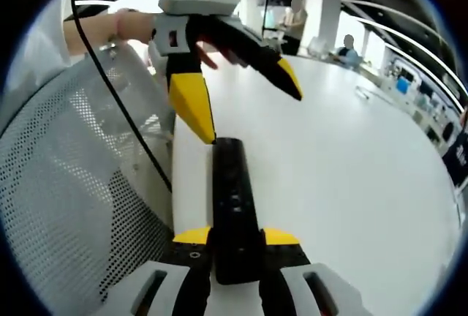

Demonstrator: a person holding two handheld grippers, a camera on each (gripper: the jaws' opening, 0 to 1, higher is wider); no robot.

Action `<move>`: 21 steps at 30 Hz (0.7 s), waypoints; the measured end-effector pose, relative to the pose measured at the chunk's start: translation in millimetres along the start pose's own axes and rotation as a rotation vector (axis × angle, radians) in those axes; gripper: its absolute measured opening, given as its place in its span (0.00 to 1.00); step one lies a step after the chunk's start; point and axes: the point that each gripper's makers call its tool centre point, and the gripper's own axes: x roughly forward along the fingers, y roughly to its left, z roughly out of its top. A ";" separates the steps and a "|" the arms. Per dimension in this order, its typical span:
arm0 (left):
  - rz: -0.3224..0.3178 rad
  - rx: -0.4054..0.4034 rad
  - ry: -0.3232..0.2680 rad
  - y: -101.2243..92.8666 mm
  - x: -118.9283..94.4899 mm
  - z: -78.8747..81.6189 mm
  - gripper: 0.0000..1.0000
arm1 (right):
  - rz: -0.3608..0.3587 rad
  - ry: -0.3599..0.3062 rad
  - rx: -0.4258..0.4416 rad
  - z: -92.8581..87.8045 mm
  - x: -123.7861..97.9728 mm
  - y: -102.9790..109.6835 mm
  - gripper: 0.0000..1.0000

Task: Press the specified remote control buttons in sequence, fully releasing each button before pressing the next.

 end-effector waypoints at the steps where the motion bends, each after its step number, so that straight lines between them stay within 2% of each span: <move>1: 0.004 -0.004 -0.002 0.8 -1.3 1.3 0.74 | 0.000 0.000 0.000 0.1 0.0 0.1 0.22; 5: 0.029 -0.002 -0.033 3.9 -7.5 12.2 0.76 | 0.000 0.001 0.000 0.1 -0.1 -0.1 0.22; 11: 0.086 -0.044 -0.111 10.1 -19.8 29.5 0.80 | 0.000 -0.001 0.002 -0.1 -0.4 -0.1 0.22; 21: 0.212 -0.079 -0.212 22.4 -46.5 38.5 0.90 | -0.001 -0.006 0.002 -0.6 -0.7 0.8 0.22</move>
